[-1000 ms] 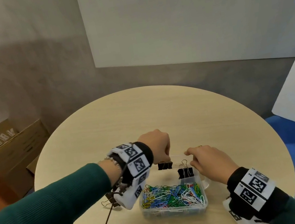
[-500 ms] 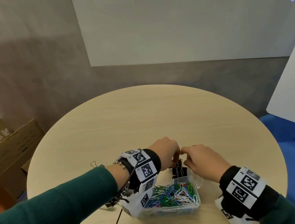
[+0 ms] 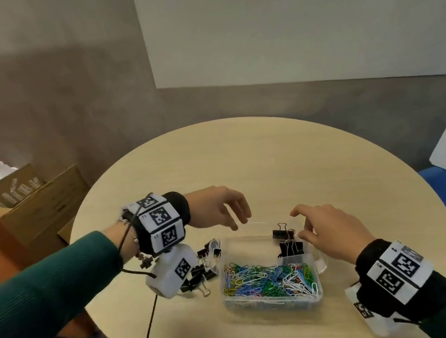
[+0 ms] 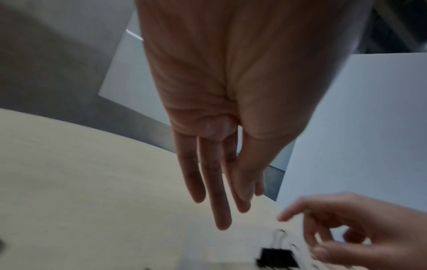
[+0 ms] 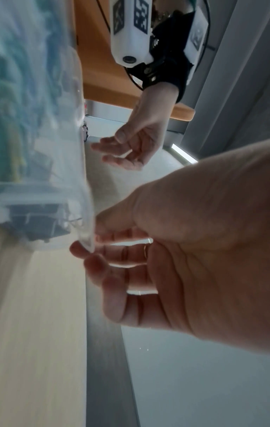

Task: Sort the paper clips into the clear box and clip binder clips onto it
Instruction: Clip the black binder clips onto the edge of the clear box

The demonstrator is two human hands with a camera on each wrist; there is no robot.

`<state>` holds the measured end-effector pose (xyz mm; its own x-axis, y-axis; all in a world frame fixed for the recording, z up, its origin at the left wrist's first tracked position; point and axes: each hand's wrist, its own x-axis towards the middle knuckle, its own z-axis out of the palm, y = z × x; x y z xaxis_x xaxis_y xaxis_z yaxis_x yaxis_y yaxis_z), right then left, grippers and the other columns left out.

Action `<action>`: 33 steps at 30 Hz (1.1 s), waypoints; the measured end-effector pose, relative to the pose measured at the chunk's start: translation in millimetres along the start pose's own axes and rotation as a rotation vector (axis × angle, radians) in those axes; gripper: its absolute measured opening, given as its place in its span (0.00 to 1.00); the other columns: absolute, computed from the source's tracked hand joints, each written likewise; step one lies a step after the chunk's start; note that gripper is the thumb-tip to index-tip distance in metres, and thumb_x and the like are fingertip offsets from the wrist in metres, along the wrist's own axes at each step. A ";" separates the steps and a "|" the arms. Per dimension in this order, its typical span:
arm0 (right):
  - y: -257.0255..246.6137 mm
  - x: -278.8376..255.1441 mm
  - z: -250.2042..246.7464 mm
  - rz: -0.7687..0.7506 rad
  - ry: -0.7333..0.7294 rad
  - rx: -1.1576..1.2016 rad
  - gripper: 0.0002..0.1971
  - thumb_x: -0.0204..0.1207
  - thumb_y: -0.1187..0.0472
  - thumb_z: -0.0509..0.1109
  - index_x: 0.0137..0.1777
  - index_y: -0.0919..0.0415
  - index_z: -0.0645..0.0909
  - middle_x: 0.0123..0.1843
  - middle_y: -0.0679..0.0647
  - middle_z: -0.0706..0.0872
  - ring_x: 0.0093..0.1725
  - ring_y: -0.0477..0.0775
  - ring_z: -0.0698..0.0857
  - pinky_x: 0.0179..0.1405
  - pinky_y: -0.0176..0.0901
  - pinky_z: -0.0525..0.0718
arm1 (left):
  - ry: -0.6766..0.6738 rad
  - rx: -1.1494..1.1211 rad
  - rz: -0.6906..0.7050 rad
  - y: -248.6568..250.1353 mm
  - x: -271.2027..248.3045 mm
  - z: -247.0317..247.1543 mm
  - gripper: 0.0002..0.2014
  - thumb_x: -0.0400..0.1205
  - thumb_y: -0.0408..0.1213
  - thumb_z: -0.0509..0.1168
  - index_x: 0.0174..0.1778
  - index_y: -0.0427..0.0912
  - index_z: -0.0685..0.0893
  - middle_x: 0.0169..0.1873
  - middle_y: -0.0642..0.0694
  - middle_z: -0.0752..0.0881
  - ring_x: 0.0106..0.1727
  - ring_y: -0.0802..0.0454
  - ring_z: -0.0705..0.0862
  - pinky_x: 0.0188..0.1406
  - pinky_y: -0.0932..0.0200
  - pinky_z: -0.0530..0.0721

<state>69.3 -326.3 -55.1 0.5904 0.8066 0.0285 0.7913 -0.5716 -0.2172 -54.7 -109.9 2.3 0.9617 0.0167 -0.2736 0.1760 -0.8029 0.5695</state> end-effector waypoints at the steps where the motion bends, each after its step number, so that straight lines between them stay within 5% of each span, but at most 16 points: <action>1: -1.2 -0.6 -3.4 0.000 0.001 -0.017 0.19 0.81 0.50 0.65 0.71 0.46 0.71 0.50 0.45 0.85 0.51 0.50 0.83 0.43 0.43 0.79 | 0.007 0.028 -0.025 -7.3 -9.4 -6.6 0.12 0.82 0.27 0.64 0.59 0.42 0.82 0.54 0.50 0.87 0.52 0.52 0.89 0.56 0.56 0.85; 5: -7.3 -1.5 -20.4 0.011 0.048 -0.023 0.17 0.81 0.45 0.62 0.68 0.46 0.74 0.51 0.43 0.83 0.53 0.48 0.82 0.45 0.42 0.79 | 0.140 0.242 -0.144 -40.5 -47.1 -26.0 0.10 0.81 0.34 0.67 0.57 0.47 0.83 0.54 0.53 0.86 0.51 0.57 0.86 0.49 0.69 0.80; 11: -13.1 -1.5 -17.6 0.032 -0.126 -0.078 0.20 0.80 0.43 0.61 0.70 0.46 0.72 0.62 0.49 0.78 0.58 0.50 0.80 0.57 0.46 0.81 | 0.109 0.413 -0.372 -79.5 -78.7 -23.3 0.16 0.79 0.47 0.70 0.61 0.50 0.79 0.56 0.52 0.81 0.46 0.59 0.80 0.50 0.63 0.81; 17: -7.5 -5.7 -10.1 0.048 -0.283 -0.057 0.21 0.83 0.49 0.60 0.76 0.48 0.68 0.66 0.51 0.80 0.64 0.51 0.79 0.62 0.44 0.77 | 0.112 0.363 -0.341 -91.6 -67.3 0.3 0.26 0.76 0.53 0.71 0.68 0.57 0.73 0.62 0.51 0.73 0.49 0.55 0.81 0.53 0.61 0.81; 23: -6.8 -4.7 -10.4 0.066 -0.305 -0.013 0.20 0.83 0.51 0.61 0.75 0.49 0.70 0.63 0.52 0.83 0.60 0.52 0.82 0.59 0.44 0.79 | 0.218 0.303 -0.387 -101.0 -54.0 6.0 0.15 0.76 0.49 0.72 0.57 0.51 0.82 0.60 0.48 0.73 0.49 0.51 0.81 0.55 0.55 0.83; 29: -5.4 -4.8 -8.7 0.077 -0.316 0.002 0.21 0.83 0.50 0.61 0.75 0.49 0.70 0.65 0.54 0.83 0.61 0.54 0.83 0.60 0.45 0.80 | 0.295 0.309 -0.399 -105.2 -46.9 7.9 0.09 0.78 0.42 0.70 0.50 0.41 0.87 0.45 0.50 0.84 0.39 0.55 0.81 0.31 0.70 0.76; 33: -4.9 -4.6 -7.7 0.084 -0.325 0.007 0.21 0.83 0.50 0.61 0.75 0.48 0.70 0.66 0.55 0.83 0.62 0.55 0.83 0.62 0.47 0.80 | 0.359 0.320 -0.419 -106.5 -45.2 4.7 0.09 0.79 0.41 0.70 0.50 0.41 0.88 0.45 0.46 0.86 0.35 0.55 0.81 0.34 0.62 0.84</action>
<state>64.0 -328.4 -46.7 0.5711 0.7630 -0.3027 0.7400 -0.6381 -0.2124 -117.8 -28.0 -49.7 0.8449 0.5226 -0.1143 0.5349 -0.8220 0.1956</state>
